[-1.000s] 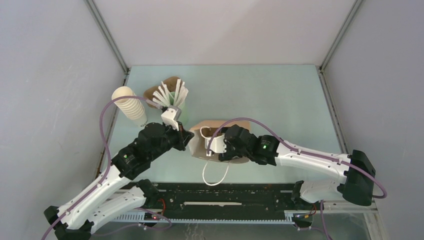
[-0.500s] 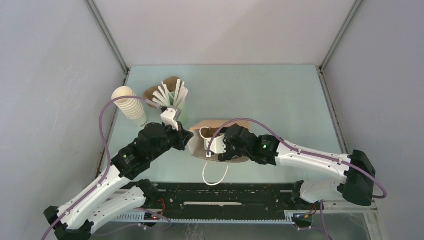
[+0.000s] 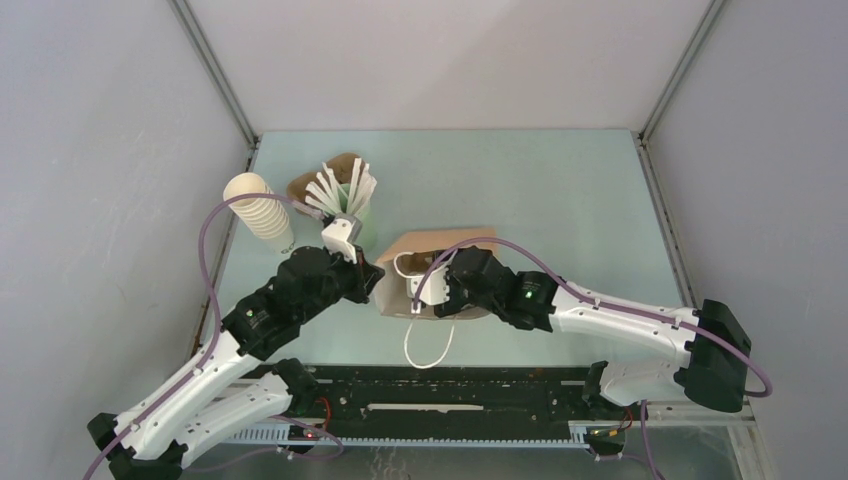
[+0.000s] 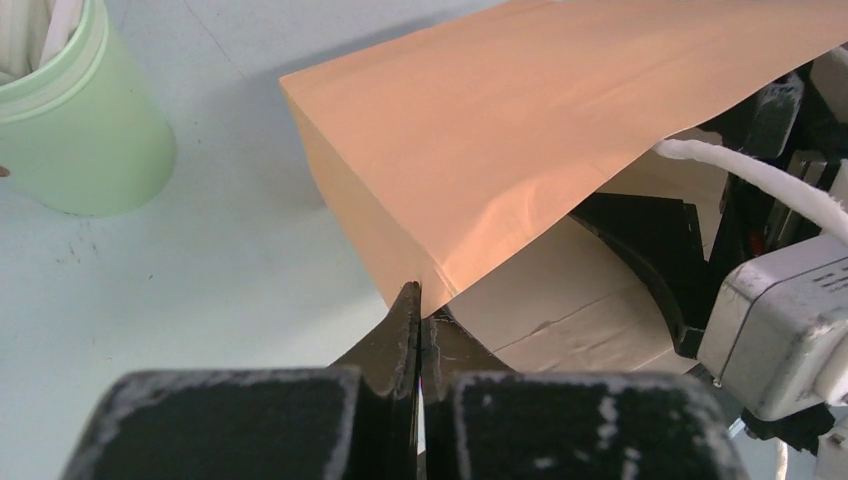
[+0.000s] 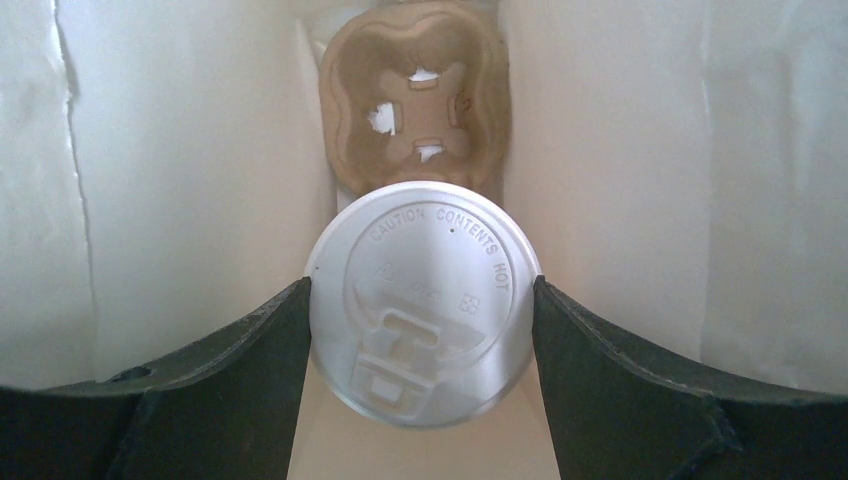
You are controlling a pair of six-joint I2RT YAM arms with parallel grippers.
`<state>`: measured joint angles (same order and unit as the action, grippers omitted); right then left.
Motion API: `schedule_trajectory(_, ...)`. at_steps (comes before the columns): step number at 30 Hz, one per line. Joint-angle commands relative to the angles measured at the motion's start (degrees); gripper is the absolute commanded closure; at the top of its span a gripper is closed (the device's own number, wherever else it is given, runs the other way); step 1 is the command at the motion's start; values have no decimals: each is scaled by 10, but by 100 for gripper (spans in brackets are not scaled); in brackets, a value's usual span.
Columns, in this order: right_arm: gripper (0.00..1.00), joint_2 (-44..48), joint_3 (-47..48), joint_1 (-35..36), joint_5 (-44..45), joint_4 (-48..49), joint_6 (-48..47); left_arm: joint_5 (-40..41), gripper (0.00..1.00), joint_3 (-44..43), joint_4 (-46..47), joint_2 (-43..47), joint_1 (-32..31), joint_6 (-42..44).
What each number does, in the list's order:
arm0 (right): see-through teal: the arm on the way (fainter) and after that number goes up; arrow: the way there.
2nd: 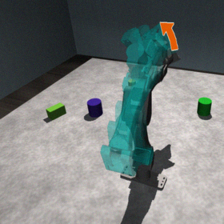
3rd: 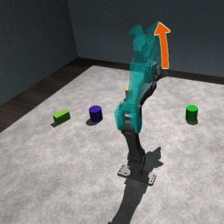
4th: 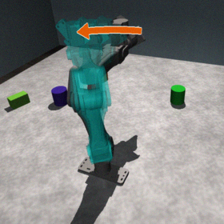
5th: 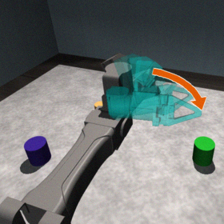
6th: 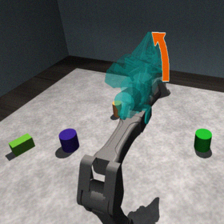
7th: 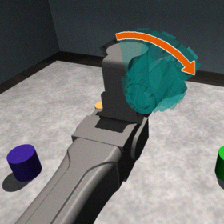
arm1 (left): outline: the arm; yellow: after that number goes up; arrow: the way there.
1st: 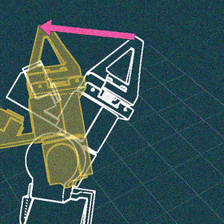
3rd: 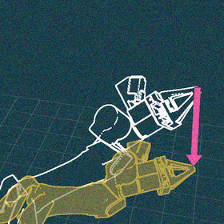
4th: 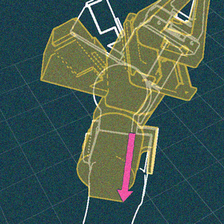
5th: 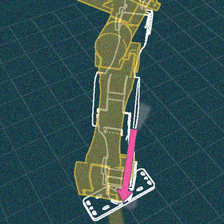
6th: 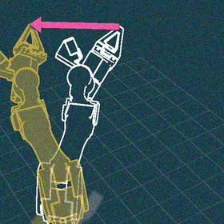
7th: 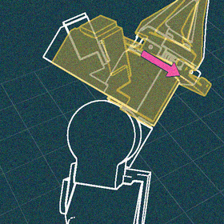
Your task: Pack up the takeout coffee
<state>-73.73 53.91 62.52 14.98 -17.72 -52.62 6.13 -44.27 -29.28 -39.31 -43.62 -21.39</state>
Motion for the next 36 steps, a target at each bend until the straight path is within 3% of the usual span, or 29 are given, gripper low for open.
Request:
schedule_trajectory(1, 37, 1, -5, -12, 4, 58, -11, 9, 100, -18, -36, -11, 0, 16)
schedule_trajectory(11, 37, 10, -10, -31, -33, 11, 21, 0, 100, -80, -85, -25, 2, 12)
schedule_trajectory(19, 37, 38, -4, -24, -42, -22, 51, -95, 100, -162, -147, -58, 3, 1)
schedule_trajectory(29, 36, 41, 20, 9, -51, 2, 82, -126, 100, -113, -182, -19, 3, -3)
schedule_trajectory(36, 35, 29, 20, -7, -53, -13, 126, -130, 100, -115, -205, -23, 3, 4)
